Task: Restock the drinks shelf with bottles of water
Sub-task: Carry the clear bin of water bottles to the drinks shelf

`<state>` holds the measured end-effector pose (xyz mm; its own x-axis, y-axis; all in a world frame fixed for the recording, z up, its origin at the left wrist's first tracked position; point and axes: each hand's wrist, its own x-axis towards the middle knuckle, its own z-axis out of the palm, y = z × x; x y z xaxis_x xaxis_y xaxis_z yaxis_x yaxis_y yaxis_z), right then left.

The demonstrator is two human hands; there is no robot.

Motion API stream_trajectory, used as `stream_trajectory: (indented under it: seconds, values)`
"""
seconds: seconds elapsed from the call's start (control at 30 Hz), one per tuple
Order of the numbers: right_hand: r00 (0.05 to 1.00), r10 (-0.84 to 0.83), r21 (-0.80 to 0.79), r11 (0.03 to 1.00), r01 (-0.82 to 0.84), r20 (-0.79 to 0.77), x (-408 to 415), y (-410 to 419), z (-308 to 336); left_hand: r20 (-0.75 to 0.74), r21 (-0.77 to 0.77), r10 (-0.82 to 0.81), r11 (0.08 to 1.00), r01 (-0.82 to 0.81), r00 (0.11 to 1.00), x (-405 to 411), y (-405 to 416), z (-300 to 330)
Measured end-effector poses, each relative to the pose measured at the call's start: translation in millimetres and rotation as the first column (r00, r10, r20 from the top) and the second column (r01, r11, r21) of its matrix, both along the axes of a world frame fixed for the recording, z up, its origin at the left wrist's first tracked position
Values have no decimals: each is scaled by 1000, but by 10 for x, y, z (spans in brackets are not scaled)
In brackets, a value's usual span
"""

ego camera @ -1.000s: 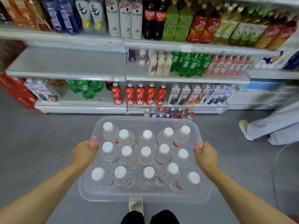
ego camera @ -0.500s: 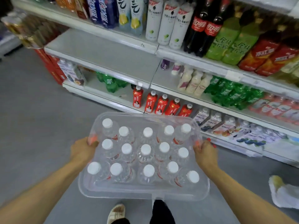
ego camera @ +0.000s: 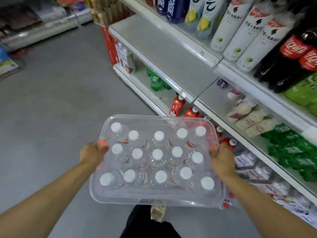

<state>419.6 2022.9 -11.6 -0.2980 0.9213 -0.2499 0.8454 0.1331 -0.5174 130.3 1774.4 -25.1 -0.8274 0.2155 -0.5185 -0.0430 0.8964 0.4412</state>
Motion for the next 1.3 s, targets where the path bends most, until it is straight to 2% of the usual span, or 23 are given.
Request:
stream_trajectory:
  seconds: [0.17, 0.47, 0.77, 1.07, 1.3]
  values:
    - [999, 31, -11, 999, -31, 12, -216, 219, -113, 16, -6, 55, 998, -55, 998, -178, 140, -140]
    - [998, 43, -60, 997, -41, 35, -552, 490, -319, 49, -50, 62, 997, -60, 997, -478, 346, -360]
    - [977, 197, -102, 977, -188, 84, -893, 901, -606, 62, -94, 240, 968, -234, 969, -432, 475, -678]
    - [915, 382, -142, 920, -365, 129, -1241, 1355, -1151, 73, -150, 436, 894, -422, 897, -118, 525, -1243]
    - [886, 427, -149, 902, -404, 182, -1461, 1586, -2014, 89, -157, 480, 872, -464, 873, -105, 657, -2021]
